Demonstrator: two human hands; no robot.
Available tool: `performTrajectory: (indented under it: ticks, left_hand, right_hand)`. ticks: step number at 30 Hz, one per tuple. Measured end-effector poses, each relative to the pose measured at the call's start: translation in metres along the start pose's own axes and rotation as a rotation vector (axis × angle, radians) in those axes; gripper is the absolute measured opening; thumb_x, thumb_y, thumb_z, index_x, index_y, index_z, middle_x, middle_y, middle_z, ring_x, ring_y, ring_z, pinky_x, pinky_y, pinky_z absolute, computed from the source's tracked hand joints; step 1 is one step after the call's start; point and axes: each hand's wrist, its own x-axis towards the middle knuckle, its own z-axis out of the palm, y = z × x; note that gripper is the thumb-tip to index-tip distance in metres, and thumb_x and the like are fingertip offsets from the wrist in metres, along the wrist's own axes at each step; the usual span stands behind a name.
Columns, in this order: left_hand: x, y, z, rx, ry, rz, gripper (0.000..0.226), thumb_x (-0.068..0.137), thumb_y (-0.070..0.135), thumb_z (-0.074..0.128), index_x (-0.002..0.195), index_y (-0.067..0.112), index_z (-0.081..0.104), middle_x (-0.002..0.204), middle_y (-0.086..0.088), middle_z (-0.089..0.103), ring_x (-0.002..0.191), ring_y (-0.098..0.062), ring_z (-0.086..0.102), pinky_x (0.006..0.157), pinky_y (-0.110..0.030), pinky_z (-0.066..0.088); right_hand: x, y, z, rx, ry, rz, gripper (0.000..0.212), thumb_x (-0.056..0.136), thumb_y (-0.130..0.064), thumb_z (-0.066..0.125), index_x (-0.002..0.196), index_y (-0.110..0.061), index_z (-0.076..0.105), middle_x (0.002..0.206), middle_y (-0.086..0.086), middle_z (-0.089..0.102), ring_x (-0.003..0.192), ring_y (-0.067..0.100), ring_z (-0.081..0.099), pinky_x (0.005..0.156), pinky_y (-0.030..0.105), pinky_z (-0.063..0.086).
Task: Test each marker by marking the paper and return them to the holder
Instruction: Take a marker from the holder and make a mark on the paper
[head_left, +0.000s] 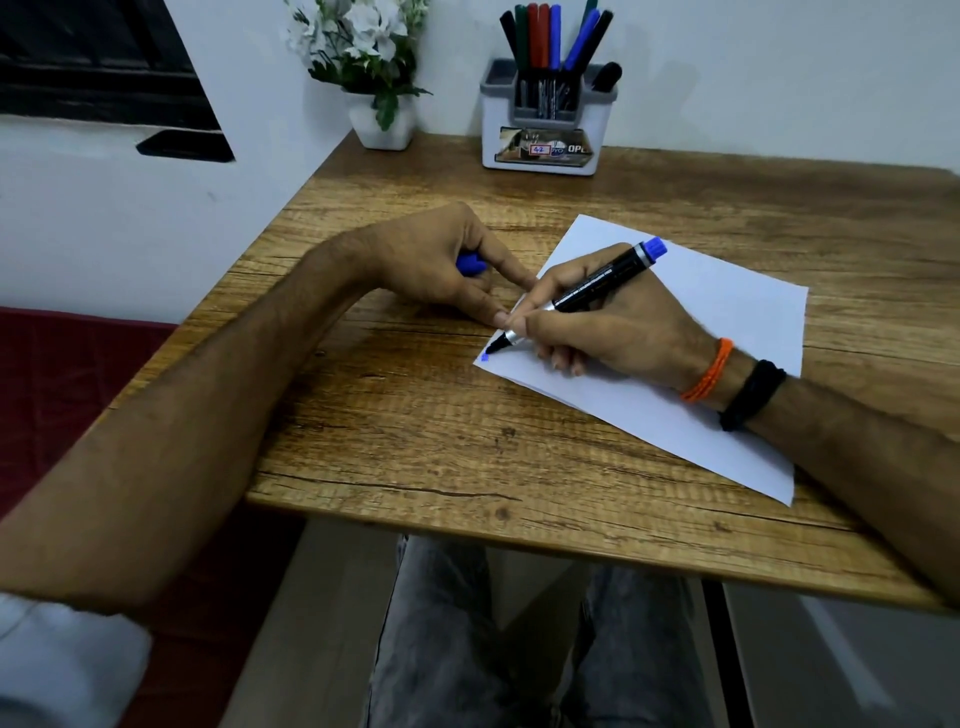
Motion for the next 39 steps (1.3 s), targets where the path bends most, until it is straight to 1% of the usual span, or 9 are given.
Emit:
performTrajectory:
  ticks: [3,7,13,17,21,26,31,36,39]
  left_hand:
    - [0.0,-0.001,-0.001,0.0,-0.003,-0.013,0.051,0.066,0.038,0.072,0.116,0.032,0.064,0.043,0.011,0.046,0.041,-0.003,0.039,0.06,-0.022,0.04]
    - [0.0,-0.003,0.0,-0.029,-0.003,0.0,0.043,0.066,0.038,0.074,0.108,0.04,0.065,0.047,0.006,0.046,0.044,-0.01,0.038,0.061,-0.03,0.038]
    - [0.001,-0.005,0.0,-0.026,0.001,0.003,0.035,0.073,0.023,0.079,0.102,0.041,0.07,0.06,-0.021,0.053,0.055,-0.034,0.044,0.063,-0.034,0.041]
    - [-0.002,0.002,0.002,-0.021,0.046,0.037,0.027,0.075,0.024,0.08,0.077,0.05,0.07,0.059,-0.001,0.054,0.057,-0.015,0.046,0.063,-0.029,0.039]
    - [-0.005,-0.003,-0.001,-0.094,0.162,-0.021,0.045,0.073,0.031,0.079,0.116,0.032,0.066,0.077,-0.01,0.065,0.064,-0.011,0.054,0.062,-0.021,0.042]
    - [-0.004,-0.009,-0.001,-0.191,0.277,-0.072,0.031,0.095,0.017,0.057,0.124,0.019,0.048,0.093,0.01,0.07,0.077,0.004,0.06,0.076,-0.022,0.043]
    - [-0.003,-0.011,0.002,-0.27,0.343,-0.025,0.015,0.097,0.003,0.048,0.11,0.012,0.048,0.102,-0.006,0.071,0.07,-0.002,0.061,0.069,-0.025,0.049]
    - [-0.001,-0.001,0.004,-0.284,0.406,0.053,0.015,0.092,-0.001,0.054,0.104,0.005,0.06,0.086,-0.004,0.061,0.064,-0.002,0.061,0.065,-0.016,0.052]
    - [-0.001,0.0,0.005,-0.358,0.428,0.095,0.017,0.091,-0.001,0.056,0.104,0.008,0.064,0.082,-0.001,0.062,0.064,-0.004,0.059,0.065,-0.02,0.053]
  right_hand:
    - [0.0,0.001,0.0,0.005,-0.019,-0.004,0.012,0.085,-0.003,0.073,0.085,0.009,0.071,0.055,0.004,0.066,0.041,0.009,0.058,0.041,0.019,0.046]
    - [0.001,0.002,-0.003,0.041,-0.013,0.001,0.008,0.085,-0.004,0.072,0.084,0.004,0.072,0.056,0.003,0.065,0.042,0.008,0.058,0.041,0.018,0.045]
    - [0.0,-0.003,-0.007,0.179,0.018,0.009,0.008,0.089,-0.001,0.065,0.086,-0.004,0.071,0.059,0.002,0.064,0.043,0.009,0.056,0.042,0.017,0.044]
    - [0.002,-0.006,-0.01,0.255,0.071,0.005,0.004,0.086,-0.01,0.07,0.089,-0.008,0.069,0.065,0.005,0.065,0.049,0.013,0.057,0.045,0.021,0.045]
    - [0.001,-0.01,-0.016,0.259,0.129,-0.004,0.004,0.087,-0.014,0.071,0.089,-0.011,0.071,0.072,0.006,0.068,0.053,0.013,0.058,0.049,0.022,0.047]
    - [0.003,-0.01,-0.029,0.31,0.21,0.032,0.033,0.089,-0.029,0.065,0.102,0.001,0.07,0.082,0.01,0.073,0.055,0.015,0.06,0.051,0.022,0.046]
    - [0.004,-0.008,-0.037,0.377,0.22,0.052,0.034,0.083,-0.034,0.054,0.1,-0.014,0.075,0.089,0.011,0.075,0.057,0.015,0.06,0.051,0.021,0.046]
    - [0.005,-0.005,-0.037,0.342,0.226,0.042,0.031,0.085,-0.029,0.054,0.102,-0.015,0.075,0.094,0.014,0.075,0.057,0.017,0.061,0.052,0.023,0.047]
    - [0.004,-0.003,-0.037,0.314,0.242,0.035,0.024,0.095,-0.019,0.054,0.105,-0.013,0.074,0.094,0.014,0.075,0.056,0.016,0.061,0.052,0.024,0.047]
